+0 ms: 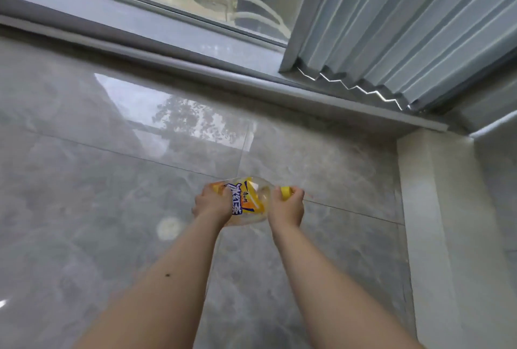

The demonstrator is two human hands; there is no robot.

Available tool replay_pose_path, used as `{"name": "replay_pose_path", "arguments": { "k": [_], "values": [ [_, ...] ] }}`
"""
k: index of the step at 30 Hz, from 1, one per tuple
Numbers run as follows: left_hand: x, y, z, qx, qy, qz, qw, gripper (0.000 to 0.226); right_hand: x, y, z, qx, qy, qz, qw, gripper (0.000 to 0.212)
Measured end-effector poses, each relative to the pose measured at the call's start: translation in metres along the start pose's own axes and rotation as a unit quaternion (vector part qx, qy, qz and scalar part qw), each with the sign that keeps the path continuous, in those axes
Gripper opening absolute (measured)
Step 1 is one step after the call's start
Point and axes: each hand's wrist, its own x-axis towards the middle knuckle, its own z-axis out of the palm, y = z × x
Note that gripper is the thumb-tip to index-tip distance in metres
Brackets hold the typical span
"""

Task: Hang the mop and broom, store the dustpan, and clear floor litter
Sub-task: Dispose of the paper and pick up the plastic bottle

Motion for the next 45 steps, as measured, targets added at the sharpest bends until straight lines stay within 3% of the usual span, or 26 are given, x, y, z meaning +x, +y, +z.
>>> {"name": "replay_pose_path", "arguments": {
  "k": [7, 15, 21, 33, 42, 45],
  "values": [
    [0.038, -0.081, -0.187, -0.112, 0.072, -0.026, 0.991, 0.046, -0.136, -0.064, 0.166, -0.073, -0.104, -0.119, 0.985, 0.028],
    [0.054, -0.184, -0.376, -0.205, 0.17, -0.089, 0.96, 0.052, -0.302, -0.107, 0.319, -0.107, -0.256, -0.236, 0.931, 0.027],
    [0.065, -0.254, -0.474, -0.258, 0.212, -0.135, 0.933, 0.052, -0.399, -0.119, 0.408, -0.158, -0.327, -0.296, 0.884, 0.03],
    [0.064, -0.425, -0.676, -0.355, 0.321, -0.224, 0.849, 0.058, -0.627, -0.128, 0.58, -0.258, -0.492, -0.368, 0.745, 0.028],
    [0.054, -0.554, -0.775, -0.459, 0.353, -0.221, 0.785, 0.057, -0.778, -0.096, 0.665, -0.304, -0.527, -0.41, 0.679, 0.03],
    [0.043, -0.608, -0.812, -0.473, 0.349, -0.219, 0.779, 0.056, -0.833, -0.078, 0.694, -0.318, -0.53, -0.413, 0.668, 0.03]
  ]
}}
